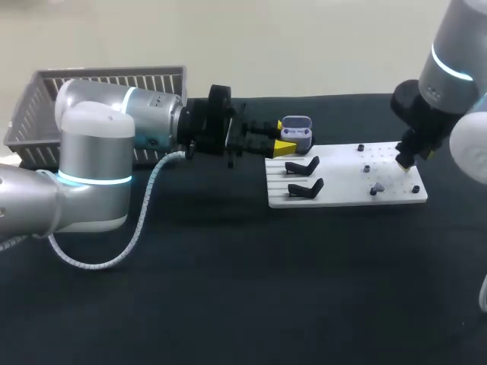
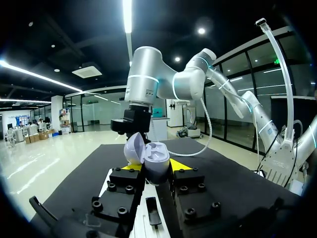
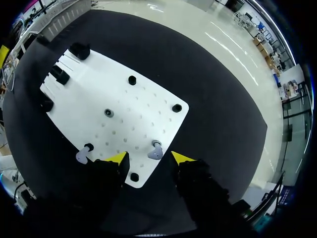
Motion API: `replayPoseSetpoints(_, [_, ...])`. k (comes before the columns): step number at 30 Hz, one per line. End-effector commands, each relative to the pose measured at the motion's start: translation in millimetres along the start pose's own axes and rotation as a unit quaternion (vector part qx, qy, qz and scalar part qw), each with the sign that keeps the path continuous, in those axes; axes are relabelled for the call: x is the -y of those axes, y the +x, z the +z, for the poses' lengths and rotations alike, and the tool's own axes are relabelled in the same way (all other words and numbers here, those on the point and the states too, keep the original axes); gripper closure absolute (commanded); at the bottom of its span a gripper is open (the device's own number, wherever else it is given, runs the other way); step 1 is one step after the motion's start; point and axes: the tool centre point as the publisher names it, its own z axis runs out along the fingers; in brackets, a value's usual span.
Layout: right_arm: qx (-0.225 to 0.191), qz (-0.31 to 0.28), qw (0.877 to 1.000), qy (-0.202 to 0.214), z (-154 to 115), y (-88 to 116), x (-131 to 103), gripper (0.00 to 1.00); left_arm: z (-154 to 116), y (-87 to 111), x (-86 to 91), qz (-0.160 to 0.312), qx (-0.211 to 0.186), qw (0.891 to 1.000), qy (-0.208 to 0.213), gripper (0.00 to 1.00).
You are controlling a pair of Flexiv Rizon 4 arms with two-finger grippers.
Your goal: Pick up each earbud case from the left stands, insert the matching earbuds, close the lid, and place the case in the box.
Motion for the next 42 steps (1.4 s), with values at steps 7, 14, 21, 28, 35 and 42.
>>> replayPoseSetpoints(7, [-0.01, -0.004, 1.0, -0.002, 10, -4, 3, 0.53, 0, 0.6, 0.0, 0.001, 0.001, 1.0, 0.0, 1.0])
replayPoseSetpoints(14, [-0.013, -0.003, 1.0, -0.003, 12, -4, 3, 0.54, 0, 0.6, 0.0, 0.001, 0.001, 1.0, 0.0, 1.0])
replayPoseSetpoints(21, [-0.013, -0.001, 1.0, -0.002, 12, -4, 2, 0.58, 0, 0.6, 0.0, 0.001, 0.001, 1.0, 0.0, 1.0])
replayPoseSetpoints(28, [-0.014, 0.002, 1.0, -0.002, 14, -4, 3, 0.66, 0, 0.6, 0.0, 0.001, 0.001, 1.0, 0.0, 1.0])
replayPoseSetpoints(35, [-0.016, 0.003, 1.0, 0.002, 16, -4, 4, 0.63, 0, 0.6, 0.0, 0.001, 0.001, 1.0, 0.0, 1.0])
replayPoseSetpoints(42, [-0.017, 0.003, 1.0, 0.008, 18, -4, 6, 0.67, 0, 0.6, 0.0, 0.001, 0.001, 1.0, 0.0, 1.0])
